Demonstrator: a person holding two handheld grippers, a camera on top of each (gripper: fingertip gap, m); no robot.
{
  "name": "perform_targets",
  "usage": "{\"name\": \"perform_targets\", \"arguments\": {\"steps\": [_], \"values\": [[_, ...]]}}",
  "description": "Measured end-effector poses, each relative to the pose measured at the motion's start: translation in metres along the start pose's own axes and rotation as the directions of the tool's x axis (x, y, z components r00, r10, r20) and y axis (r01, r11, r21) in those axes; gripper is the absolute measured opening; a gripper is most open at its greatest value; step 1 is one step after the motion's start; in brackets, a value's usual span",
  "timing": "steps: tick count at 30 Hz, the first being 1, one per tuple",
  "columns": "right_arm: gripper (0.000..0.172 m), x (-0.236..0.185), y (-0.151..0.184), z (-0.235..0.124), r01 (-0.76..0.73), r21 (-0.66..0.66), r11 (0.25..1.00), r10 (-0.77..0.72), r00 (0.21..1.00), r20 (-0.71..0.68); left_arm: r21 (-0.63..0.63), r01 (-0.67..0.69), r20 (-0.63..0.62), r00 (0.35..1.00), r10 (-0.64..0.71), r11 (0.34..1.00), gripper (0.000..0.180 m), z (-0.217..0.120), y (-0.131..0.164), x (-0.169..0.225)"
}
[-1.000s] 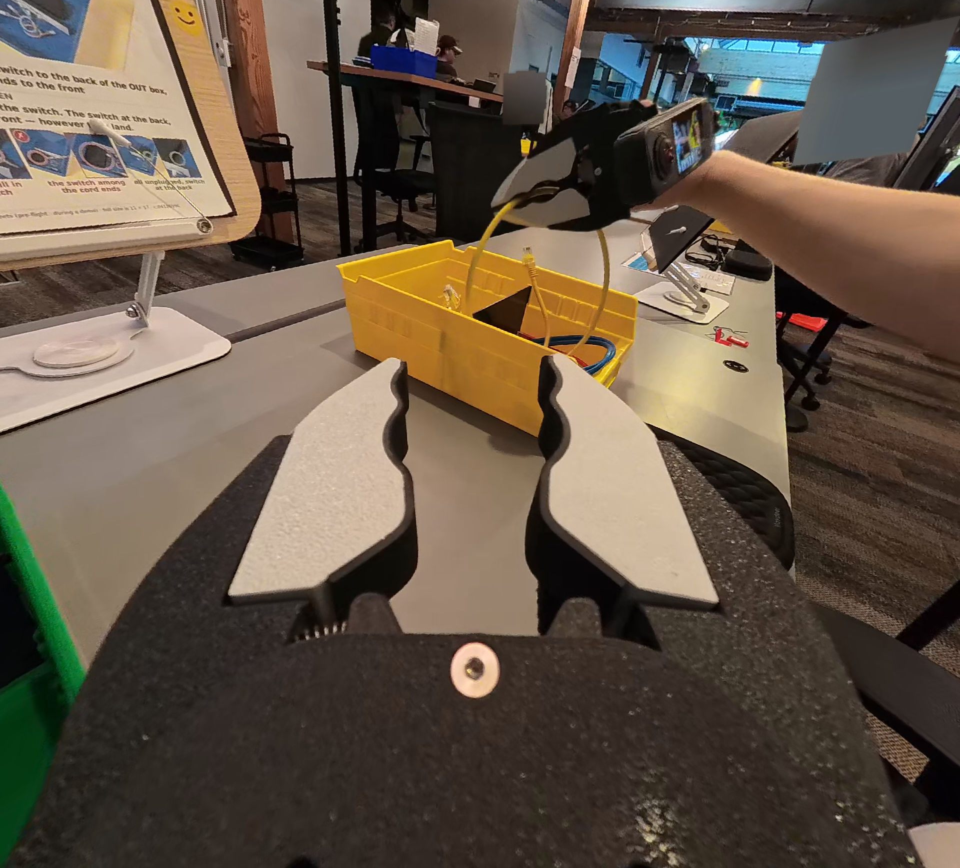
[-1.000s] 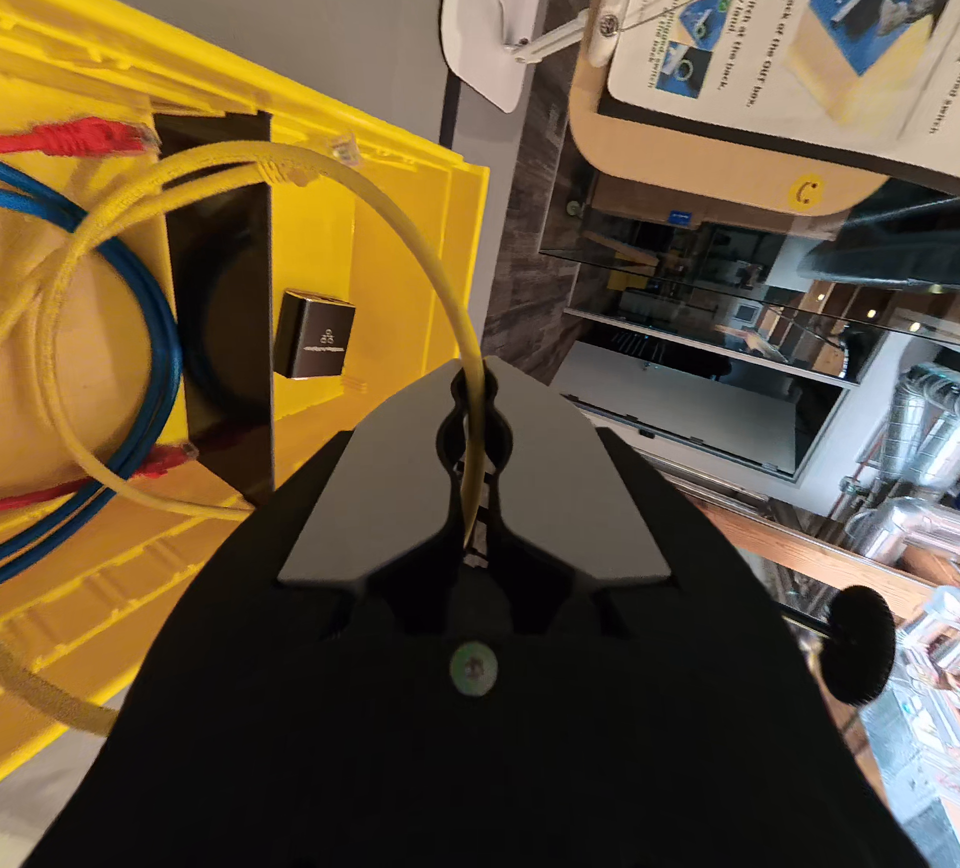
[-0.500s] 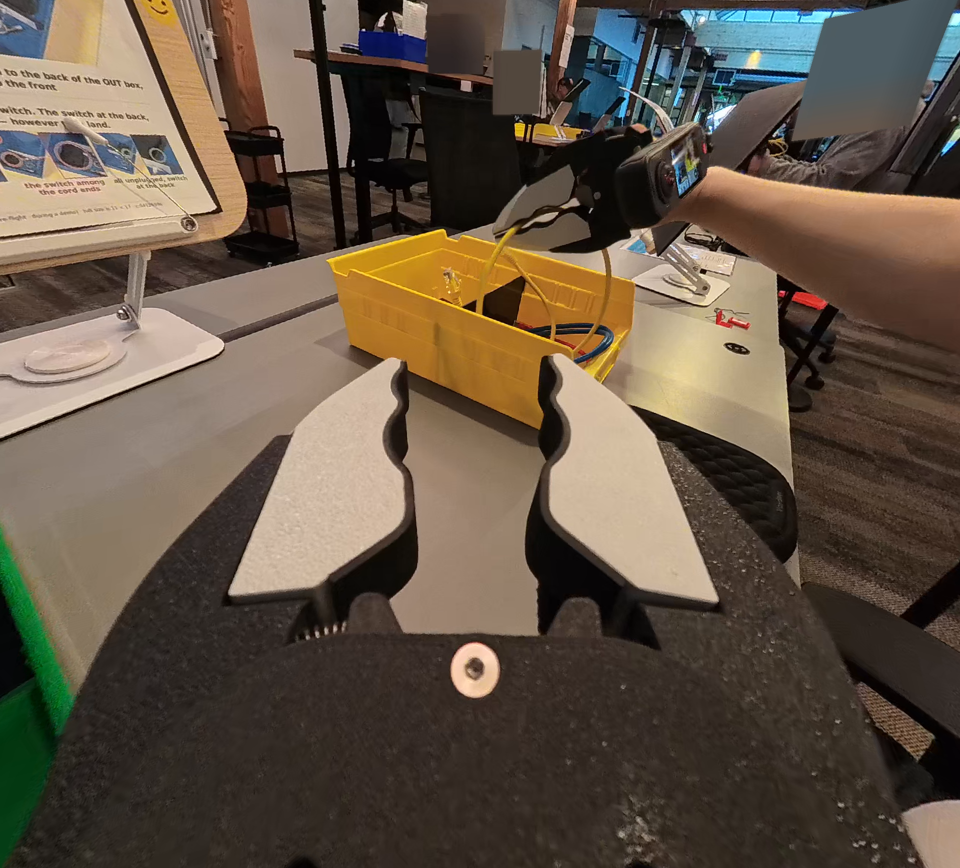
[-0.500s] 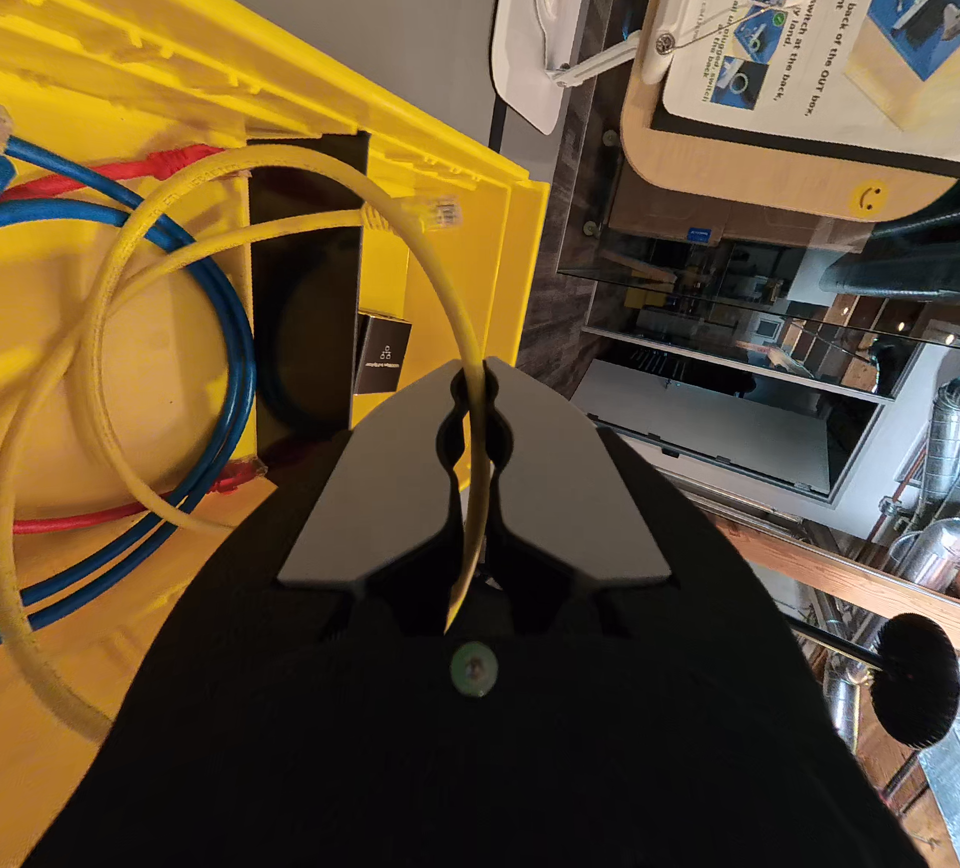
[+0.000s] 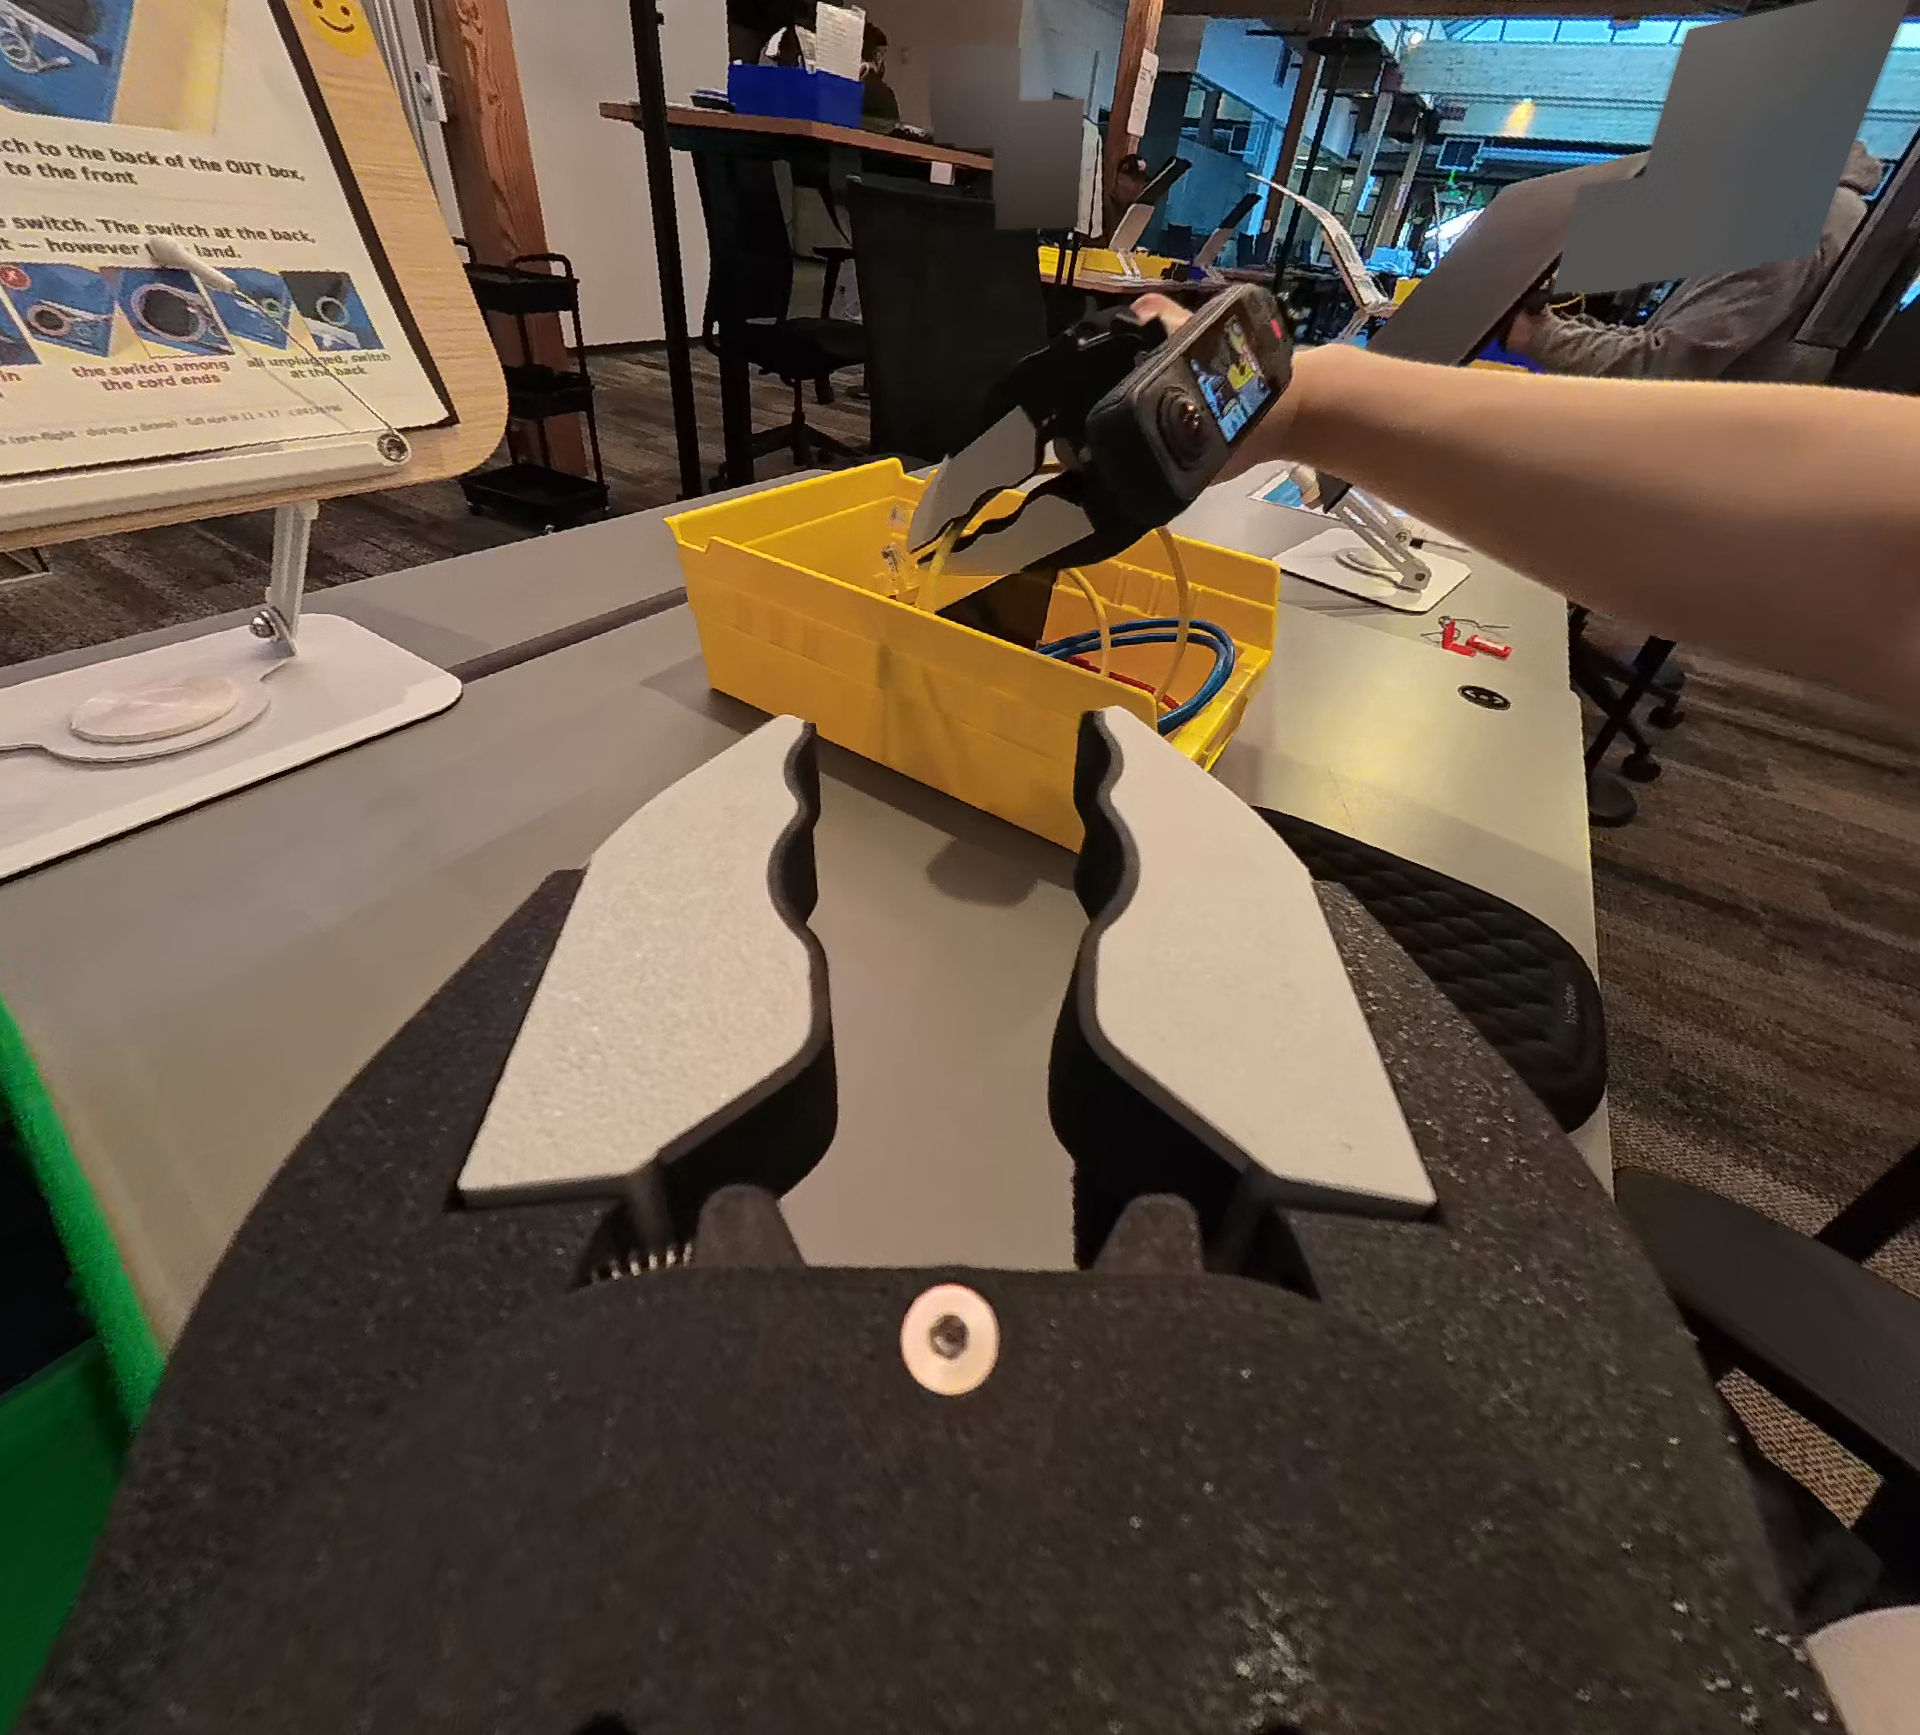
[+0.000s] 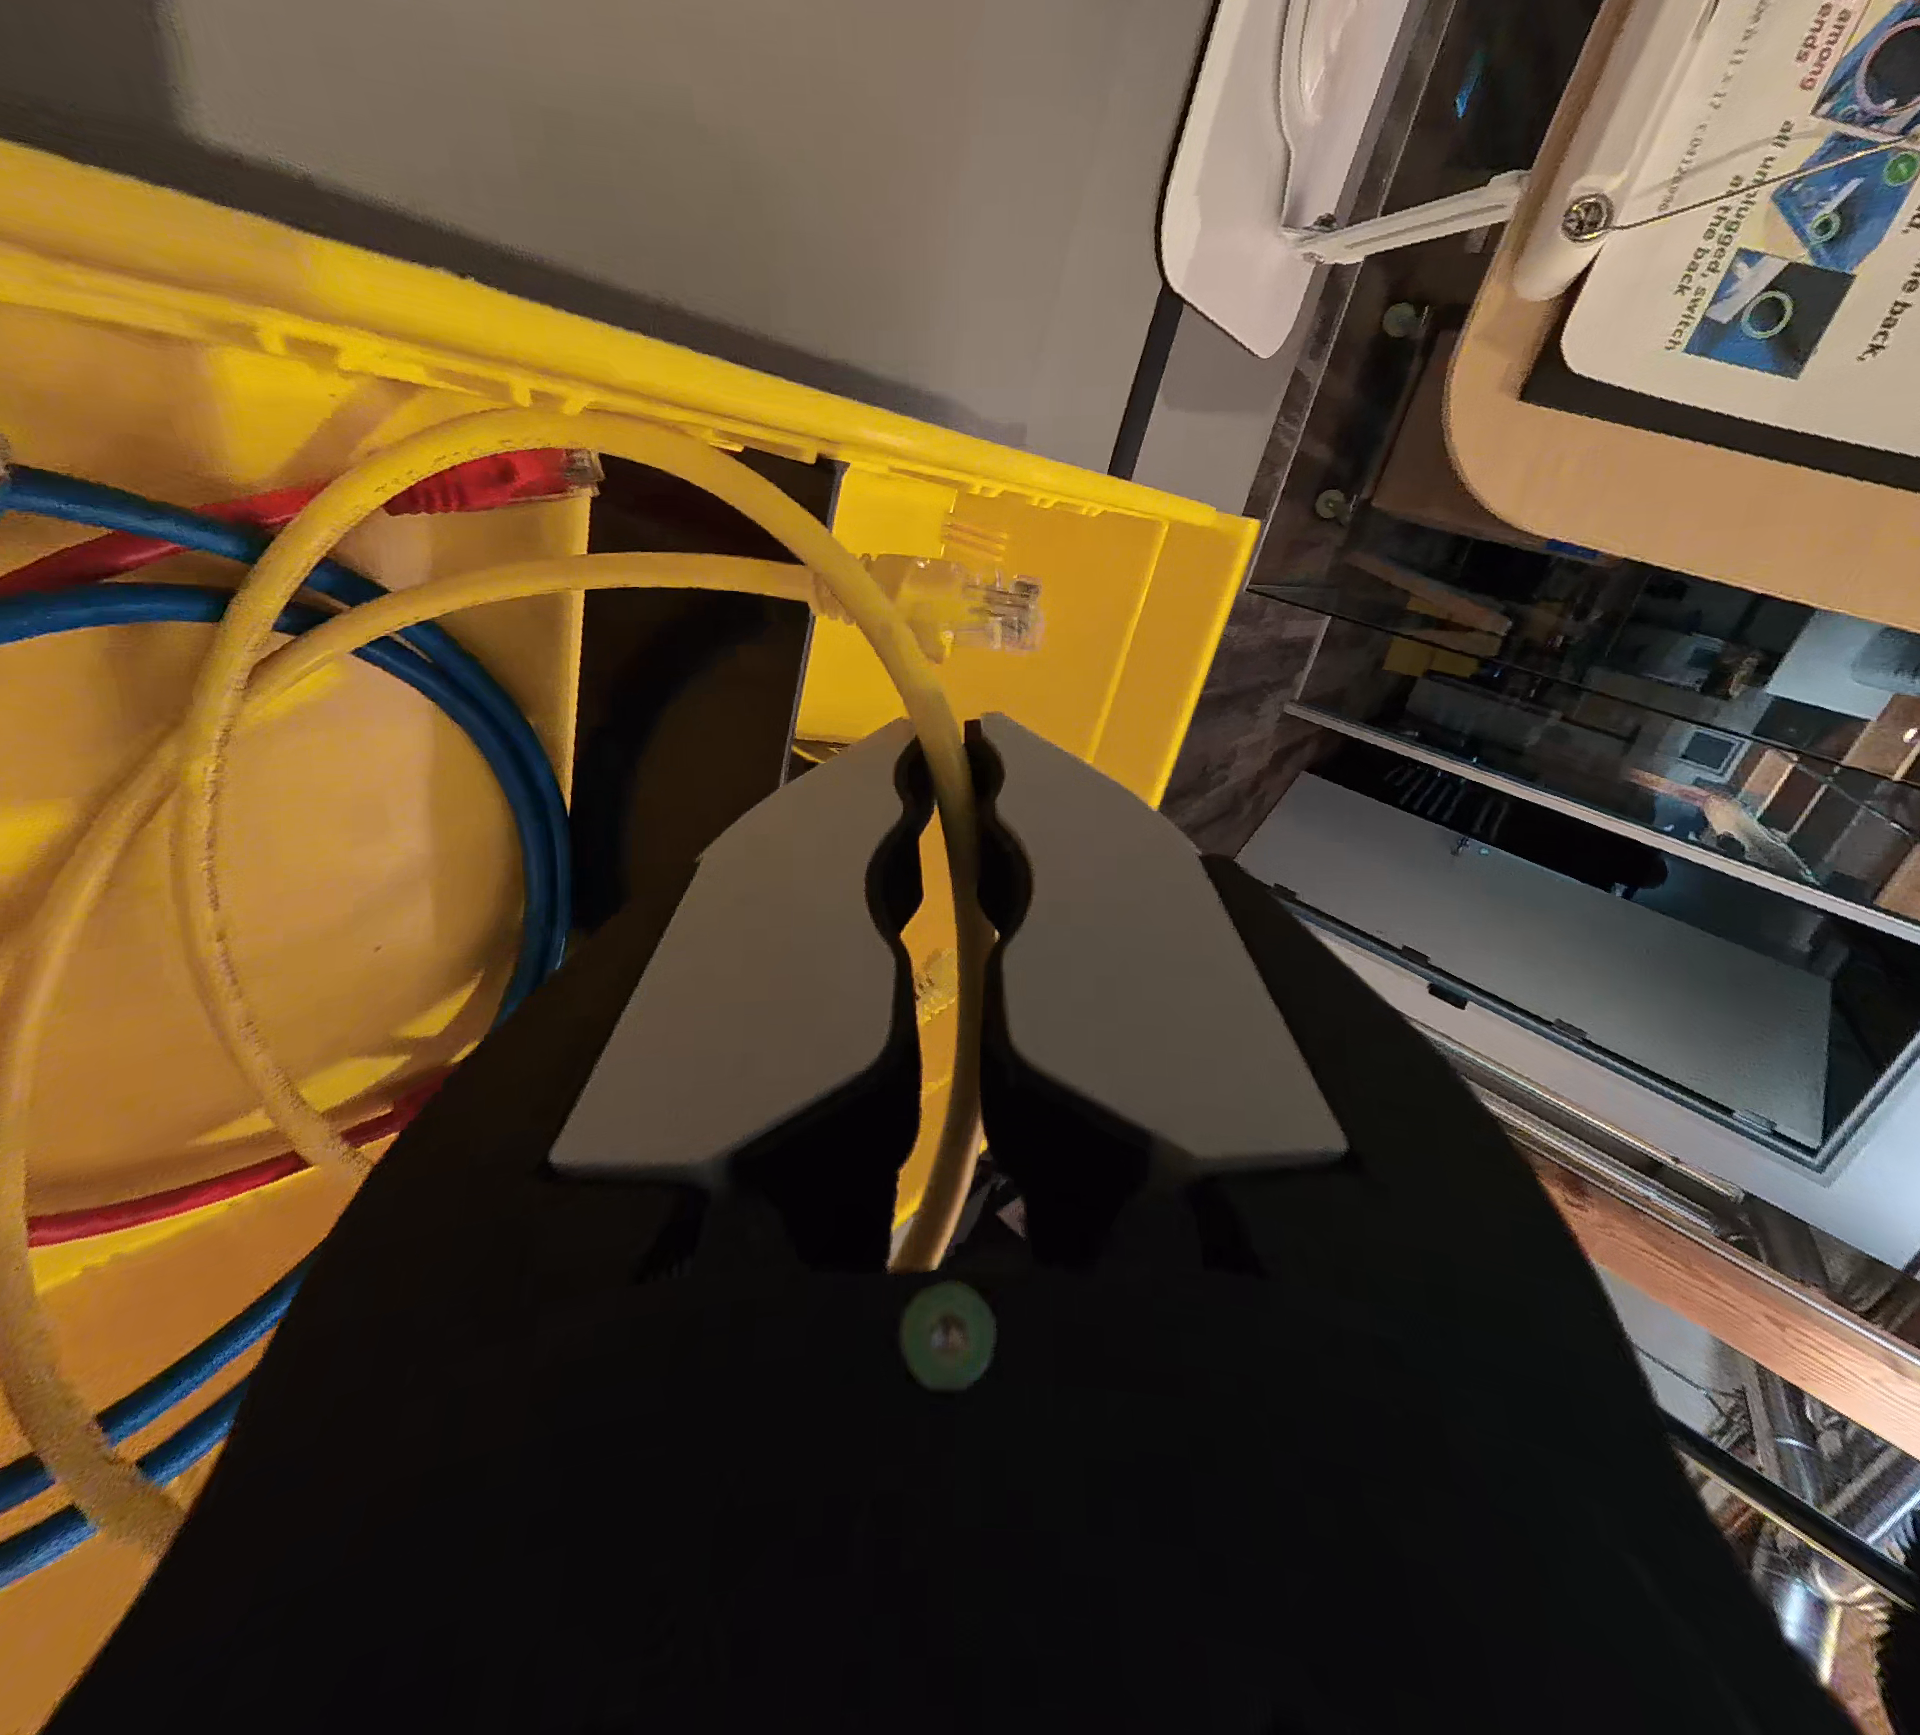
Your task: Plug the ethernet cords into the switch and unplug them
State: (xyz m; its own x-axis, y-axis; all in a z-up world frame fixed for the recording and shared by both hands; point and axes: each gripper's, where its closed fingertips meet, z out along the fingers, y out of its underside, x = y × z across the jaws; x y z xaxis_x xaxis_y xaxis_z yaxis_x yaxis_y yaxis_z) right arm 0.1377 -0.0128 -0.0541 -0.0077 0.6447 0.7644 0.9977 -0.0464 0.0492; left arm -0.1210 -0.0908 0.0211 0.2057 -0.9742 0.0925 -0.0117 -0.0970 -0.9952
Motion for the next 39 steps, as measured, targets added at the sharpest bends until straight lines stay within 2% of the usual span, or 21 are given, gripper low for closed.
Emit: {"name": "perform_targets", "arguments": {"steps": [6,11,14,20,31,33,35,39], "values": [[0.013,-0.005,0.015,0.016,-0.055,-0.059,0.997,0.055,0.998,0.0,-0.029,-0.038,0.006,0.999,0.039,0.999,0.048,0.003,0.005,0.002],[0.011,-0.007,0.022,0.027,-0.079,-0.069,0.994,0.079,0.997,-0.008,-0.051,-0.078,0.03,0.996,0.08,0.996,0.049,0.005,0.008,0.001],[0.019,-0.004,0.023,0.026,-0.095,-0.064,0.993,0.094,0.995,-0.021,-0.051,-0.065,0.028,0.997,0.066,0.997,0.049,0.005,0.009,0.0],[0.027,0.008,0.024,0.007,-0.089,-0.065,0.994,0.085,0.994,-0.062,-0.064,-0.071,0.023,0.997,0.072,0.995,0.049,0.006,0.011,0.001],[0.042,0.036,0.032,-0.044,-0.185,-0.033,0.982,0.177,0.97,-0.167,-0.104,-0.093,0.031,0.995,0.096,0.99,0.051,0.01,0.019,0.001],[0.048,0.044,0.031,-0.057,-0.319,0.038,0.947,0.321,0.928,-0.187,-0.102,-0.09,0.032,0.995,0.094,0.991,0.051,0.01,0.019,0.0],[0.059,0.052,0.031,-0.073,-0.459,0.139,0.877,0.479,0.853,-0.207,-0.096,-0.084,0.032,0.996,0.088,0.992,0.052,0.009,0.017,0.0],[0.065,0.064,0.03,-0.11,-0.546,0.378,0.747,0.65,0.718,-0.247,-0.093,-0.078,0.028,0.996,0.081,0.993,0.051,0.01,0.016,0.0]]}}
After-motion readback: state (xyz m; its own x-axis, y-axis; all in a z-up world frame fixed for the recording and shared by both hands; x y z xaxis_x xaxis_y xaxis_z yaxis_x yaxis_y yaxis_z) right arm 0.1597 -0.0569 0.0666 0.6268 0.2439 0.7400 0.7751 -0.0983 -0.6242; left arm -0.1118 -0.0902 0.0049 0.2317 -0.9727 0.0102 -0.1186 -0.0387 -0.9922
